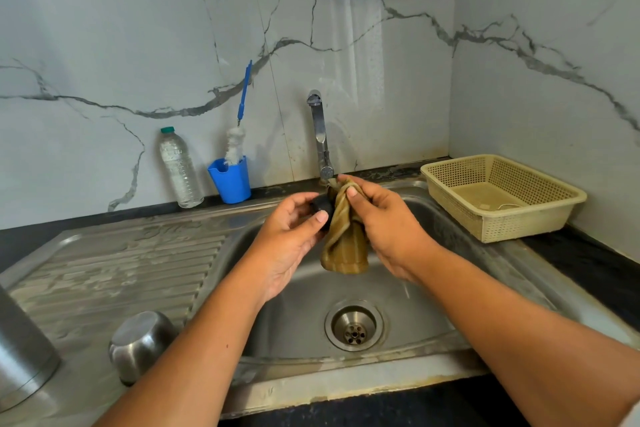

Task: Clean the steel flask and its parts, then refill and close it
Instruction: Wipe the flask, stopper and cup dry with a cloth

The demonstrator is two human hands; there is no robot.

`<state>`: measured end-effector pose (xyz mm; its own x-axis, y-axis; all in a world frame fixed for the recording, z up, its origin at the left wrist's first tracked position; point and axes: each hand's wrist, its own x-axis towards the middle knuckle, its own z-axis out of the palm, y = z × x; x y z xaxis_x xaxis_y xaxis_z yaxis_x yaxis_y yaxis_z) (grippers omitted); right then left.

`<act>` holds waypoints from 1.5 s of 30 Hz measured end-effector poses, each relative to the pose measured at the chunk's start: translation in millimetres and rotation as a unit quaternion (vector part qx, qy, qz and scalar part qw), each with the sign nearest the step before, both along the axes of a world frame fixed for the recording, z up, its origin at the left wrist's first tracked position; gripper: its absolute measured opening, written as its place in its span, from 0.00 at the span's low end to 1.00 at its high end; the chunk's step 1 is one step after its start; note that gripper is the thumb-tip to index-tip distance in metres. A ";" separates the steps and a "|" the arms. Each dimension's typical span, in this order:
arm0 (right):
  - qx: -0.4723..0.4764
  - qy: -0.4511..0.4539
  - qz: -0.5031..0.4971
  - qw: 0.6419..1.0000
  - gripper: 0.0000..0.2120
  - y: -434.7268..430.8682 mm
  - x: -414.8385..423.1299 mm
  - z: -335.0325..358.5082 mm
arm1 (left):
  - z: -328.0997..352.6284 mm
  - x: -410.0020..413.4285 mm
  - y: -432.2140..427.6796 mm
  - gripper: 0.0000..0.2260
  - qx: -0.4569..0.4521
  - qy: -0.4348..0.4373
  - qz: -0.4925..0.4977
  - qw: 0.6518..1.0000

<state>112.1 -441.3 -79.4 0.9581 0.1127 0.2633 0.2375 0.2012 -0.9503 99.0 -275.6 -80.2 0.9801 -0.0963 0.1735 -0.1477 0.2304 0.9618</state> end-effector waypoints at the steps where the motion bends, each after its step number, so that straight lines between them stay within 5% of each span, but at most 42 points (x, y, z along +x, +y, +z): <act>1: 0.039 0.030 0.009 0.999 0.12 0.7 -0.2 0.8 | -1.9 0.8 0.5 0.18 0.025 -0.013 0.000 1.000; 6: 0.031 0.122 0.027 0.992 0.11 -0.9 -3.8 3.8 | -9.2 2.9 0.0 0.20 0.163 -0.077 0.054 0.982; 11: -0.027 0.101 0.026 0.994 0.09 1.2 -5.4 -1.0 | -9.4 6.6 1.8 0.20 0.253 -0.102 0.130 0.953; 15: 0.000 0.069 0.002 0.998 0.16 1.4 -5.0 -2.4 | -5.9 4.8 0.0 0.19 0.246 -0.113 0.110 0.956; 20: 0.132 0.086 0.090 0.983 0.12 -4.5 -3.5 0.6 | -5.1 -0.4 1.0 0.11 0.166 -0.054 0.049 0.983; 27: 0.103 0.030 0.122 0.987 0.16 -11.6 -2.2 4.3 | 1.6 -4.3 -3.7 0.07 -0.035 0.018 -0.006 0.999; 36: -0.037 -0.026 -0.001 0.999 0.18 -13.0 0.0 3.4 | -6.5 0.7 -1.5 0.15 0.193 -0.087 0.097 0.973; 45: -0.036 0.053 0.045 0.997 0.09 -6.9 -1.1 -1.9 | -3.5 -1.9 -1.0 0.21 0.196 -0.132 0.088 0.968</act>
<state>111.0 -448.2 -81.2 0.9655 0.2133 0.1491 0.1189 0.1480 -0.9818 97.1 -276.6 -83.7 0.9134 -0.0415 0.4049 -0.4049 -0.1946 0.8934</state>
